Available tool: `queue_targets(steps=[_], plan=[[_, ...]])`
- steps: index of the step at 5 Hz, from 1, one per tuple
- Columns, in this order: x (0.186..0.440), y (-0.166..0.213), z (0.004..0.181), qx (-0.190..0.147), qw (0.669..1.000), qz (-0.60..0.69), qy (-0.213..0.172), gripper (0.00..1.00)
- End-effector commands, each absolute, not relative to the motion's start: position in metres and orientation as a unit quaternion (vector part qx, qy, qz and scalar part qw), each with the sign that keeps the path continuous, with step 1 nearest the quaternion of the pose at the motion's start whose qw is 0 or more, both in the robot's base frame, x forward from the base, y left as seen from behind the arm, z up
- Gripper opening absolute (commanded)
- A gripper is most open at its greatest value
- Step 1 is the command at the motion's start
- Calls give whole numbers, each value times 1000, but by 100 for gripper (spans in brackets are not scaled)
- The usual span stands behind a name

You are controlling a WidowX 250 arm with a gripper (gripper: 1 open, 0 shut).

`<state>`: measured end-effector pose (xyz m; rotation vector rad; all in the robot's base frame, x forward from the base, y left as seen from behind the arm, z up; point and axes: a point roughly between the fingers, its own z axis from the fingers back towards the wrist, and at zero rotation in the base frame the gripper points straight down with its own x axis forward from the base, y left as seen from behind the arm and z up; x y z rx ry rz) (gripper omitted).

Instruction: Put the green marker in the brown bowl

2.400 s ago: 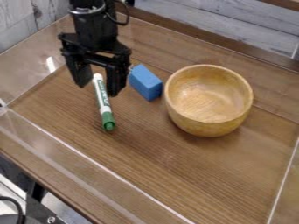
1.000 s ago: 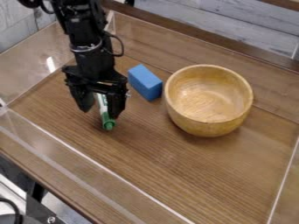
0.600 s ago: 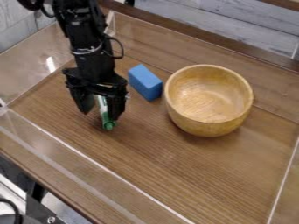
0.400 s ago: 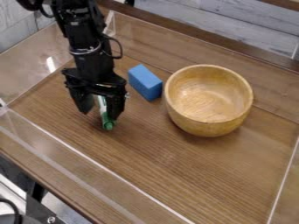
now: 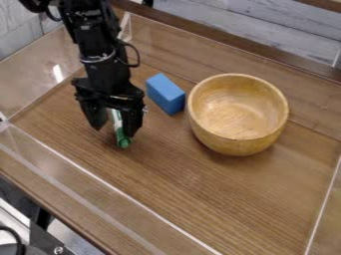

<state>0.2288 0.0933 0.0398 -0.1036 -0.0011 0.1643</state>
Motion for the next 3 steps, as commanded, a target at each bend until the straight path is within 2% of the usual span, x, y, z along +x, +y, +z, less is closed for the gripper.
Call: queue_targets(steps=[1, 2, 3], plan=[[239, 100, 43, -47, 995, 86, -23, 100], [242, 99, 38, -48, 995, 85, -25, 100], [243, 99, 34, -49, 995, 83, -26, 0]])
